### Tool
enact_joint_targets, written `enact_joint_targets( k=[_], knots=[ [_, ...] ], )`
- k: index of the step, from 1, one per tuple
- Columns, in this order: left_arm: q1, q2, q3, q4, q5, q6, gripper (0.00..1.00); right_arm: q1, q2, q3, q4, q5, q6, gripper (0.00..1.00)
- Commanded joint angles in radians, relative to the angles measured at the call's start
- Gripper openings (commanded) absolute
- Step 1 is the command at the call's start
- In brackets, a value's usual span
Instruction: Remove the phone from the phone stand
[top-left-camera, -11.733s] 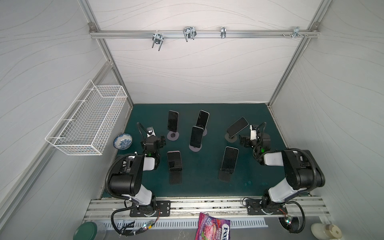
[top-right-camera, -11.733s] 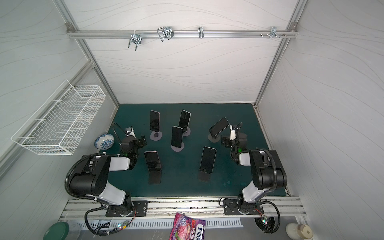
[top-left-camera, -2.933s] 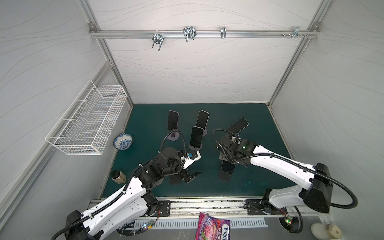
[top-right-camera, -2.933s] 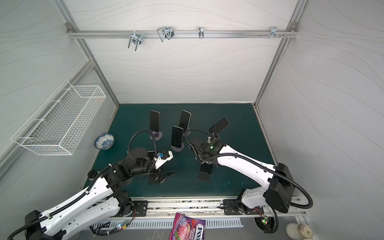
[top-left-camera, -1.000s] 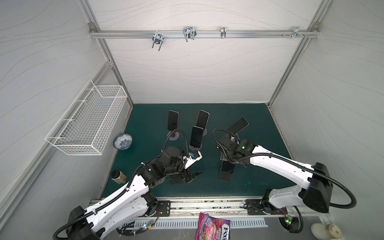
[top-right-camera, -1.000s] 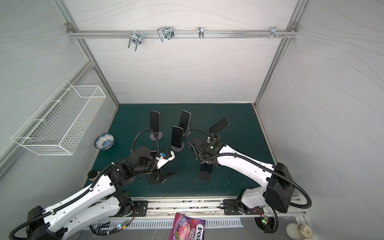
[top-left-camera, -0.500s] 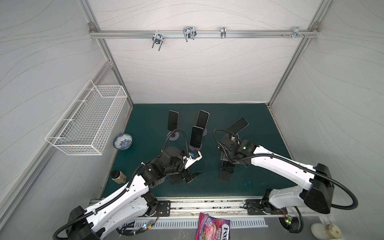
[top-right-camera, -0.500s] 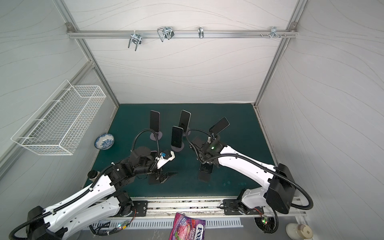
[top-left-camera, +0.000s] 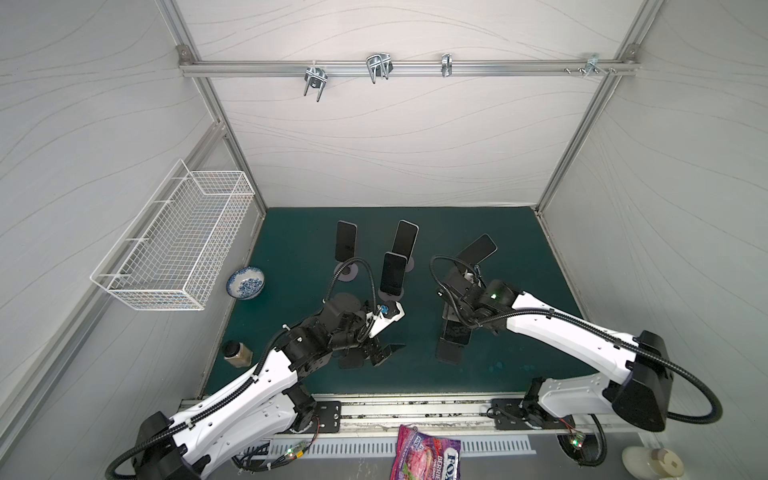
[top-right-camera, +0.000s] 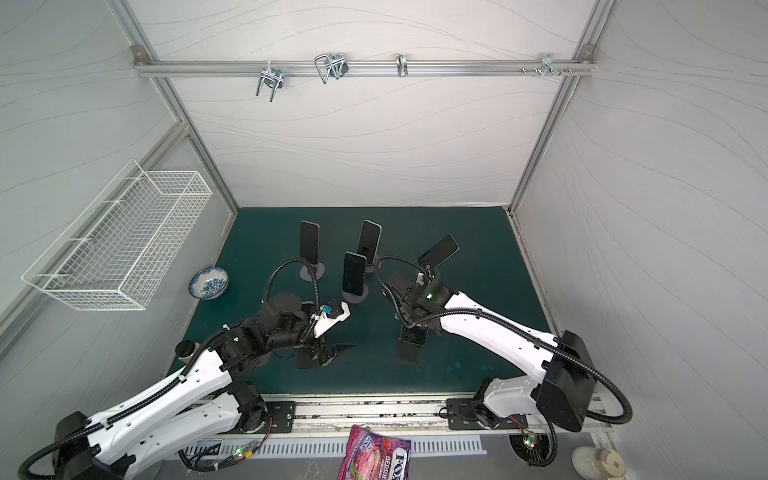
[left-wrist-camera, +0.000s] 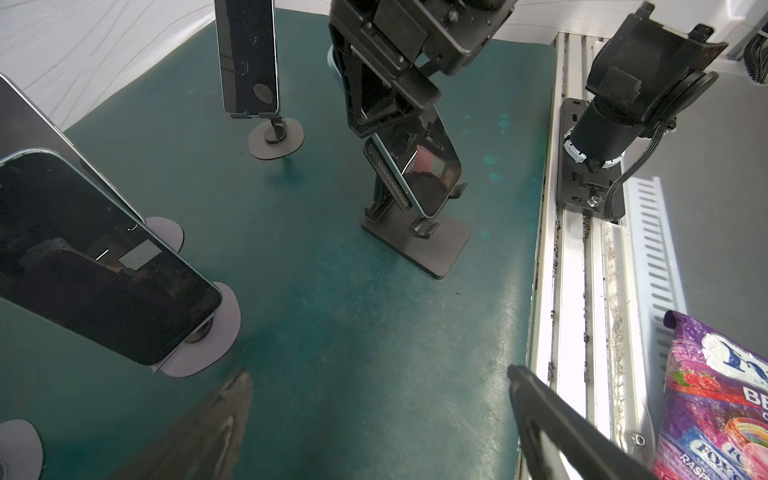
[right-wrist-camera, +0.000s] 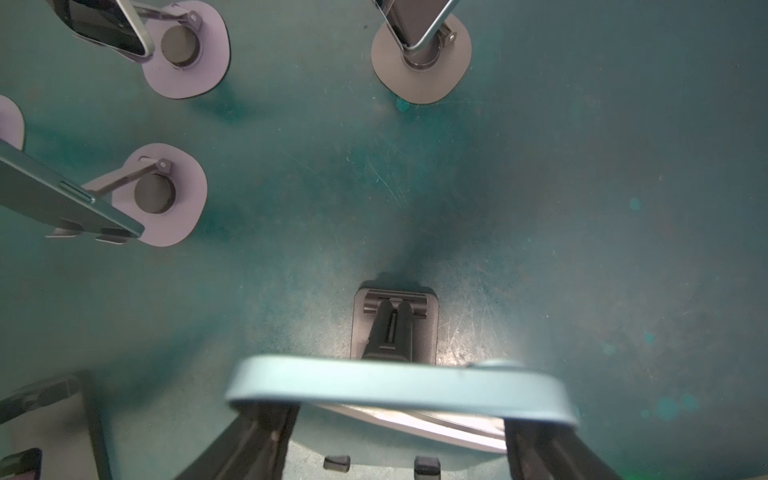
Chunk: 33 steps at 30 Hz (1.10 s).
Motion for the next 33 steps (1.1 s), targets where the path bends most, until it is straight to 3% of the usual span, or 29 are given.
enact_joint_targets(
  k=[1, 20, 33],
  knots=[
    [-0.003, -0.003, 0.052, 0.03, 0.007, 0.024, 0.97, -0.004, -0.043, 0.019, -0.023, 0.012, -0.001, 0.67],
    [-0.005, 0.023, 0.132, -0.031, -0.01, 0.02, 0.94, -0.003, -0.079, 0.082, -0.046, -0.056, -0.069, 0.6],
    [-0.016, 0.033, 0.229, -0.024, -0.031, -0.088, 0.93, -0.013, -0.067, 0.167, -0.046, -0.183, -0.205, 0.57]
  ],
)
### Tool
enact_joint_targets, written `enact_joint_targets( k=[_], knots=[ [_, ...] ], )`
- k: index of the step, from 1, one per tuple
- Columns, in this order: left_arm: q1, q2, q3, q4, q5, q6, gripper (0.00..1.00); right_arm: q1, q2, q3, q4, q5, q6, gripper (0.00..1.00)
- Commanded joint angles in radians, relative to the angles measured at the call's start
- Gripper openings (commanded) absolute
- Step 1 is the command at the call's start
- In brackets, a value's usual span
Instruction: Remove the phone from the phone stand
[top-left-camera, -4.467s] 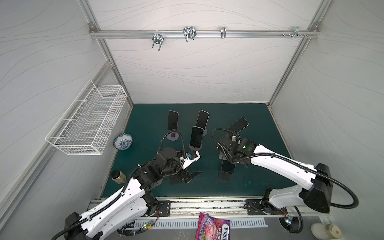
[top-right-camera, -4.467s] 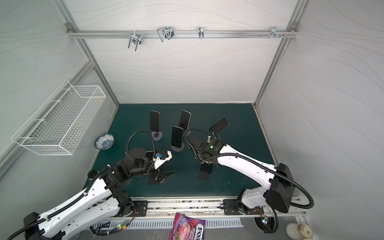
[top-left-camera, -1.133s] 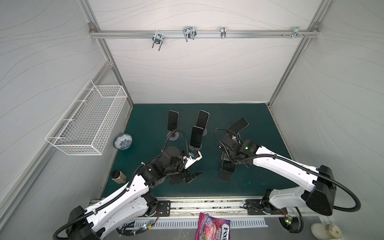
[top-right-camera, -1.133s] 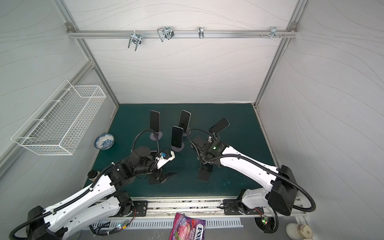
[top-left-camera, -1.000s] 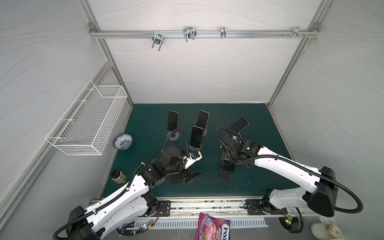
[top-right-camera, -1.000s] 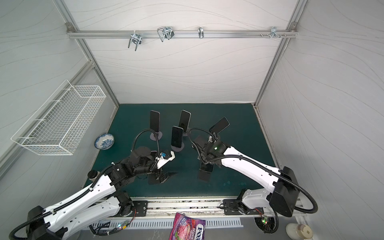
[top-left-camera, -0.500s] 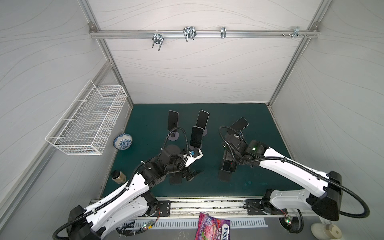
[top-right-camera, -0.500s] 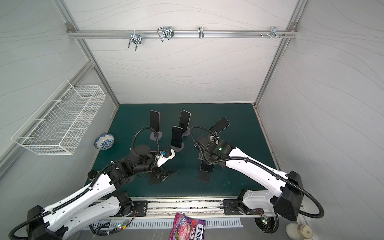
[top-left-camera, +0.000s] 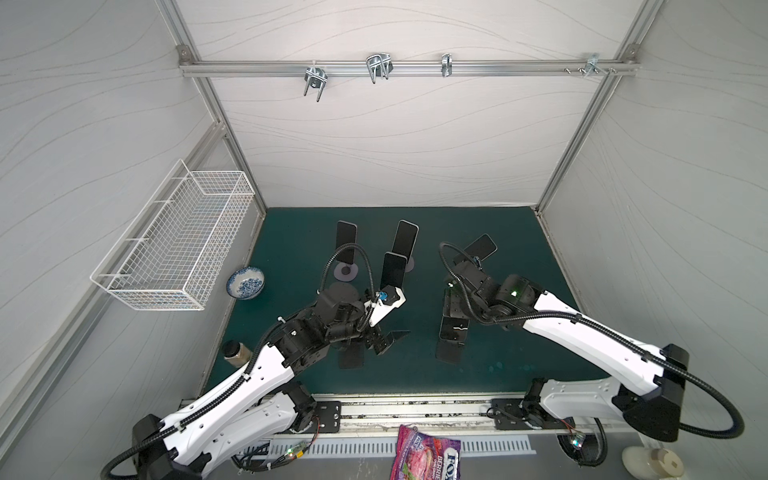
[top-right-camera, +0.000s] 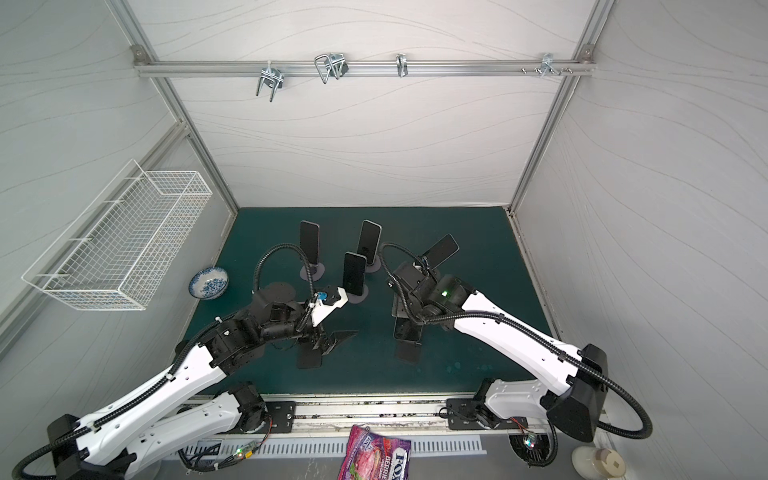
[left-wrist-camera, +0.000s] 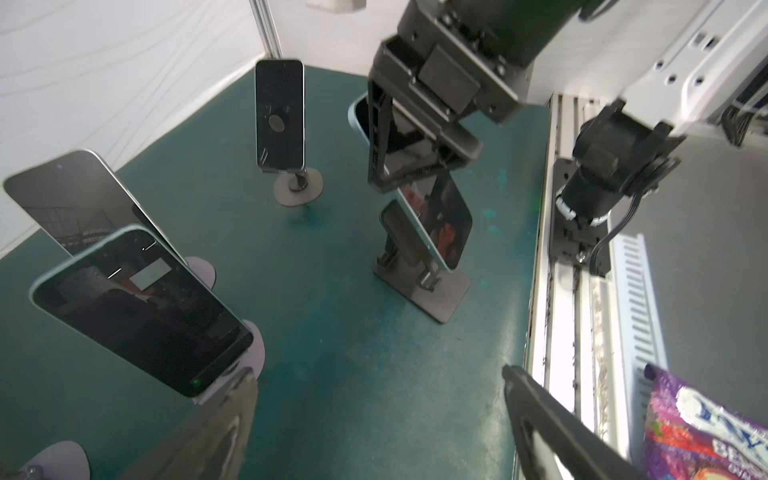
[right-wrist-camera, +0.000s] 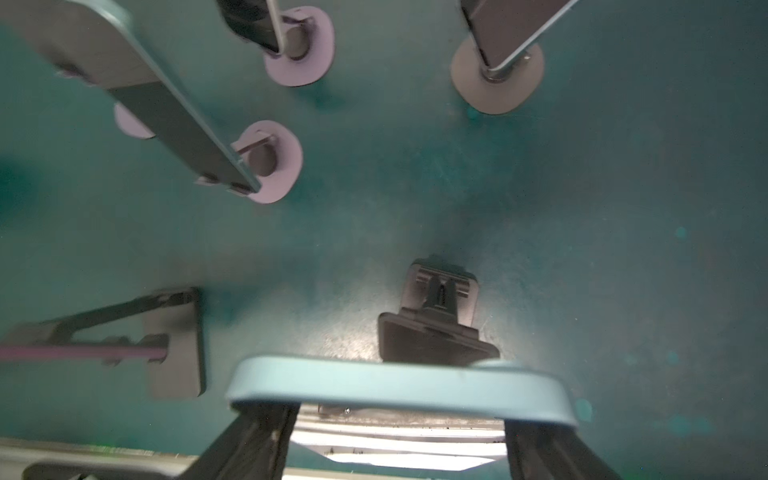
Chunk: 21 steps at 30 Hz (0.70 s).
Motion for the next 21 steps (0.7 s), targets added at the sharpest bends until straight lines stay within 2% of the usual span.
enact_joint_targets(
  k=[1, 9, 21],
  knots=[
    [-0.013, 0.022, 0.084, 0.009, -0.021, -0.033, 0.93, -0.016, 0.0, 0.055, -0.016, -0.055, -0.066, 0.57],
    [-0.057, 0.055, 0.169, -0.004, -0.086, -0.09, 0.92, -0.122, -0.04, 0.052, -0.029, -0.232, -0.13, 0.57],
    [-0.114, 0.115, 0.166, 0.16, -0.139, -0.206, 0.91, -0.309, -0.157, 0.023, -0.145, -0.315, -0.24, 0.58]
  ],
)
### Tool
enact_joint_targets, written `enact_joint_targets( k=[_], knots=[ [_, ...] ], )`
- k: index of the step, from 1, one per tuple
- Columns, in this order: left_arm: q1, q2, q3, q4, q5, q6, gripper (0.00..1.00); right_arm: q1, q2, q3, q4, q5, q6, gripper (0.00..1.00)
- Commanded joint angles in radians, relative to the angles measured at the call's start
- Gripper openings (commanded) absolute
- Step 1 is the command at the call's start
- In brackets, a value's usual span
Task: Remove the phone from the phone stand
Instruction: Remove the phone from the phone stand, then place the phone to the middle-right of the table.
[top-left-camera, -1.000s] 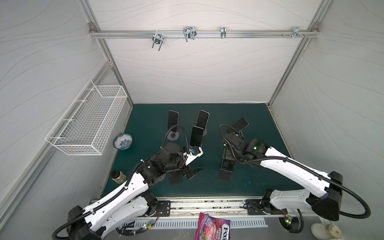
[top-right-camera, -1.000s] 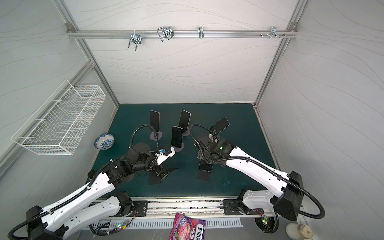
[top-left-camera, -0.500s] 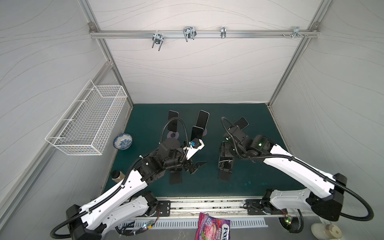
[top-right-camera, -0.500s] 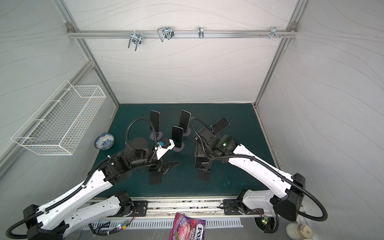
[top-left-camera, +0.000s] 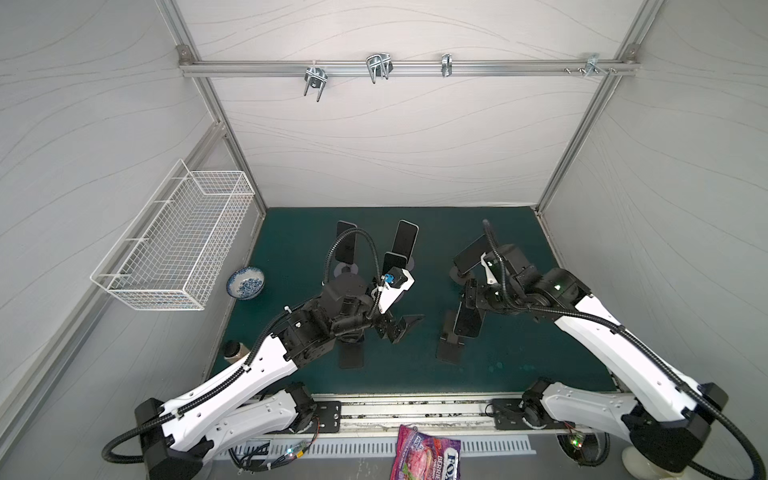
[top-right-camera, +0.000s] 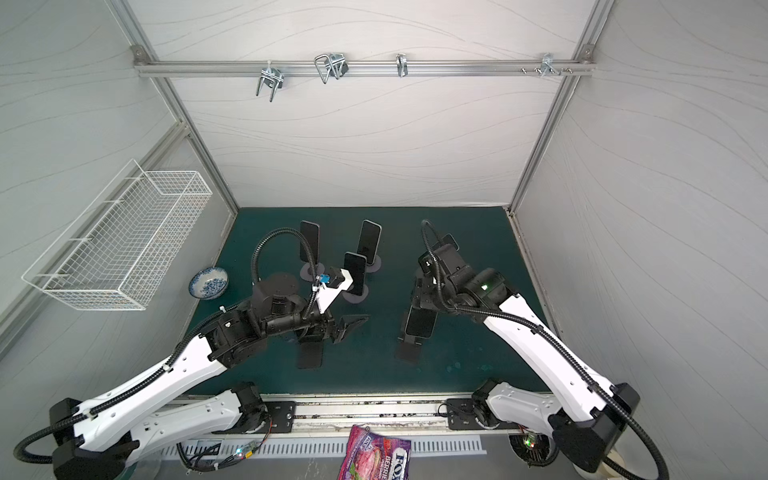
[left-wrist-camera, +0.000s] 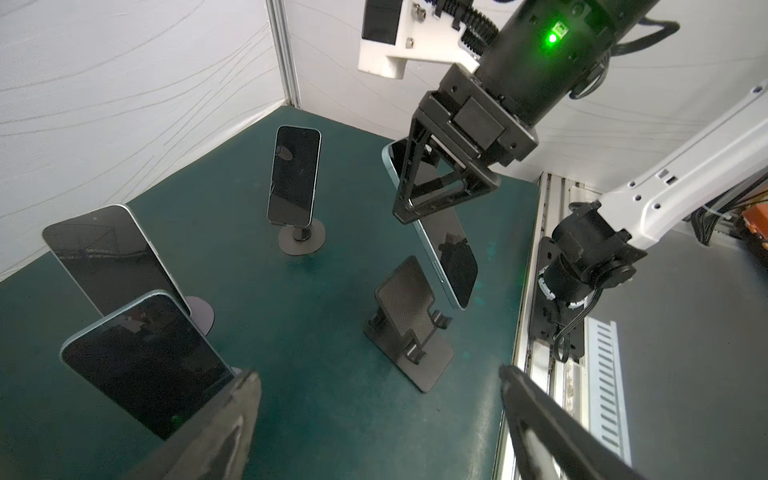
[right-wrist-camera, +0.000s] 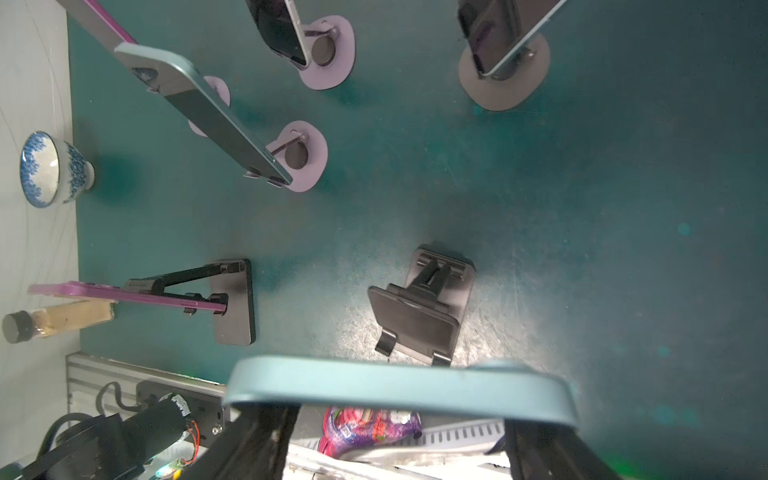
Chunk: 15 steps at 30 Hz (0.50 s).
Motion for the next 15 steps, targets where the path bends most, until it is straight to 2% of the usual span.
enact_joint_targets(
  k=[1, 9, 11, 15],
  knots=[
    [-0.023, 0.045, 0.037, 0.106, -0.039, -0.042, 0.91, -0.045, -0.02, 0.009, -0.077, -0.048, -0.067, 0.59],
    [-0.097, 0.197, 0.118, 0.156, -0.132, -0.047, 0.9, -0.201, -0.03, 0.002, -0.154, -0.05, -0.193, 0.59],
    [-0.113, 0.242, 0.144, 0.159, -0.16, -0.061, 0.9, -0.24, -0.032, -0.022, -0.149, -0.021, -0.218, 0.59],
    [-0.136, 0.327, 0.201, 0.147, -0.21, -0.074, 0.9, -0.337, -0.022, -0.058, -0.123, -0.047, -0.269, 0.59]
  ],
)
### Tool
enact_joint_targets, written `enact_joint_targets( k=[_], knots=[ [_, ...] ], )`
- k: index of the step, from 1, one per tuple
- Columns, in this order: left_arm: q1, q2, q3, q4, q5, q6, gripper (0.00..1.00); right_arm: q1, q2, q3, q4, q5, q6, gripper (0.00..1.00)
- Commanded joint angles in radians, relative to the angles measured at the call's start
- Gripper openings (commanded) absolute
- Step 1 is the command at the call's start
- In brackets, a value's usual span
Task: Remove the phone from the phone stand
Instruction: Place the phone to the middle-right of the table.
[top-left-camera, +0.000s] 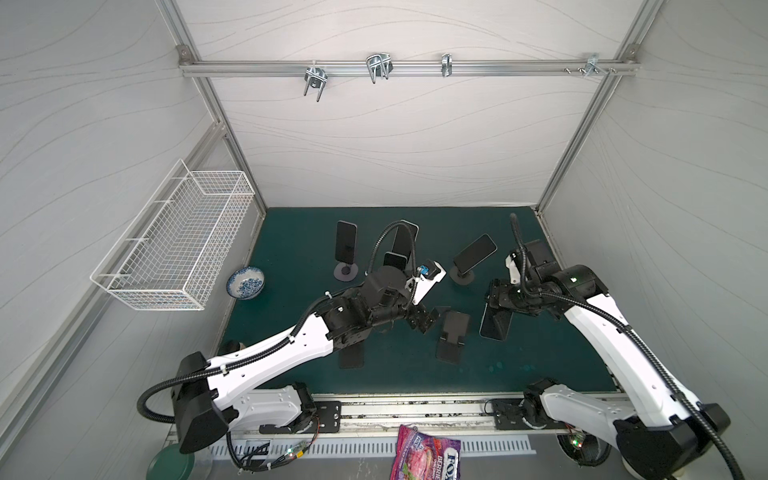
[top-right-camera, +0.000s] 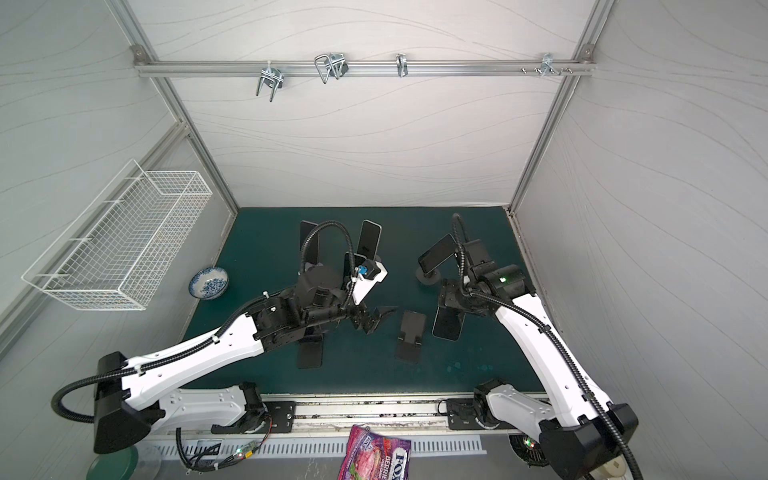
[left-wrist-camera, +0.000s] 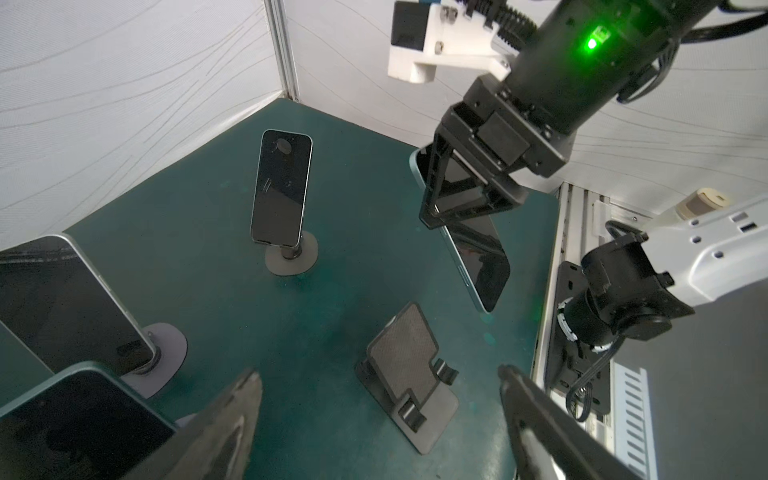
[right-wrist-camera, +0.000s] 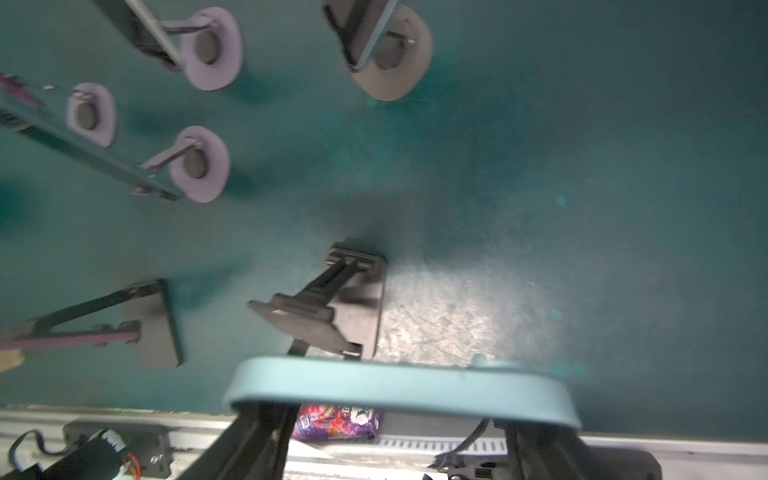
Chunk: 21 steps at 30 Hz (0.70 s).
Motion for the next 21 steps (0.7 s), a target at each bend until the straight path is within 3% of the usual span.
enact_joint_targets(
  k=[1, 10, 16, 21],
  knots=[
    [-0.021, 0.058, 0.081, 0.038, -0.068, -0.018, 0.9, -0.07, 0.0, -0.02, -0.012, -0.021, -0.079, 0.59],
    [-0.03, 0.194, 0.214, 0.007, -0.032, -0.015, 0.91, -0.236, 0.074, -0.016, -0.001, -0.083, -0.164, 0.56],
    [-0.03, 0.285, 0.318, -0.038, 0.047, 0.019, 0.91, -0.274, 0.09, -0.038, 0.025, -0.08, -0.165, 0.57],
    [-0.03, 0.367, 0.419, -0.099, 0.038, 0.056, 0.91, -0.313, 0.119, -0.083, 0.087, -0.092, -0.165, 0.54]
  ],
)
